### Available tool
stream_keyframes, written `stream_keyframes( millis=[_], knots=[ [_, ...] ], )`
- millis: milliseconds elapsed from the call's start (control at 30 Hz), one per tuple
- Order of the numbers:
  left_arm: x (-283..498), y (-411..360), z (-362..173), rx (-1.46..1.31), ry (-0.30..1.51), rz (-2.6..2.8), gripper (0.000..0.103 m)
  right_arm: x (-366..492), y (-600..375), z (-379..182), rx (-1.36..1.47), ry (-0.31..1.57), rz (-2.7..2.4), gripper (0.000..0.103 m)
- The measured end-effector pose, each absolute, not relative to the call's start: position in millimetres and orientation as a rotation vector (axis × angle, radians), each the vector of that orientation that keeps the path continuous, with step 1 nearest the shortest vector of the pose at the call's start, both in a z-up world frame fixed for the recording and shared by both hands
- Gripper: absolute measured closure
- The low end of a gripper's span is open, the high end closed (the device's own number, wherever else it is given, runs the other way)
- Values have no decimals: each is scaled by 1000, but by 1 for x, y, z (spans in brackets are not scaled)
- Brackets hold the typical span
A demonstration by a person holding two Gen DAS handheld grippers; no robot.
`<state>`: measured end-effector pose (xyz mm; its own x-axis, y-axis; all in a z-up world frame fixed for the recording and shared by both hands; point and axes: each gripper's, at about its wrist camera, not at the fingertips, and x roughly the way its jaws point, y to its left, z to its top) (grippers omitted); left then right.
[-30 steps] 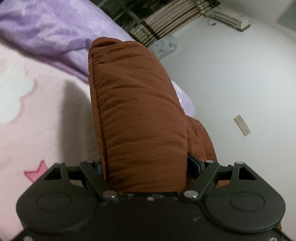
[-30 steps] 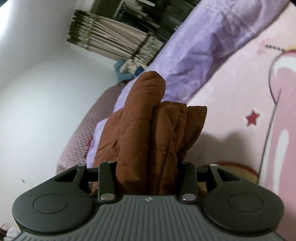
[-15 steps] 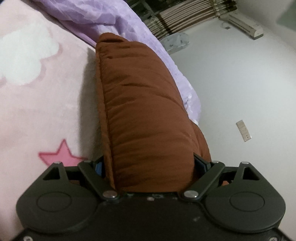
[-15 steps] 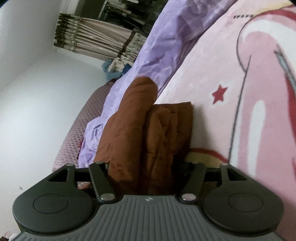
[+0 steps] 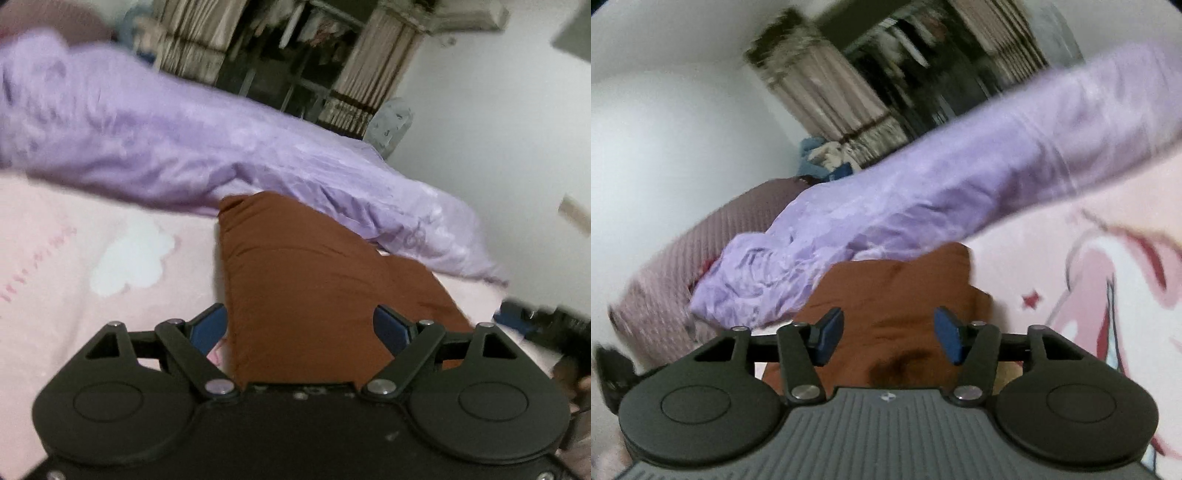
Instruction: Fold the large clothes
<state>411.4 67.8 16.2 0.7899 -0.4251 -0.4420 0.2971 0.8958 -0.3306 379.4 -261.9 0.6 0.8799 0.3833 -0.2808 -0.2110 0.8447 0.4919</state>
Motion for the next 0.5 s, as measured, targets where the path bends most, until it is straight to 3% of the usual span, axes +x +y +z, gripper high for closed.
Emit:
stream_keyframes(
  millis=[133,300,500],
  knots=[
    [379,31,11,-183,460,-394,15,356,-210,12,282,337,204,58],
    [375,5,-12,-146,505,-373,15,359,-183,-6,185,399,105,78],
    [386,0,-43,-156,567,-392,17,360,-183,-35,171,460,53,84]
  ],
)
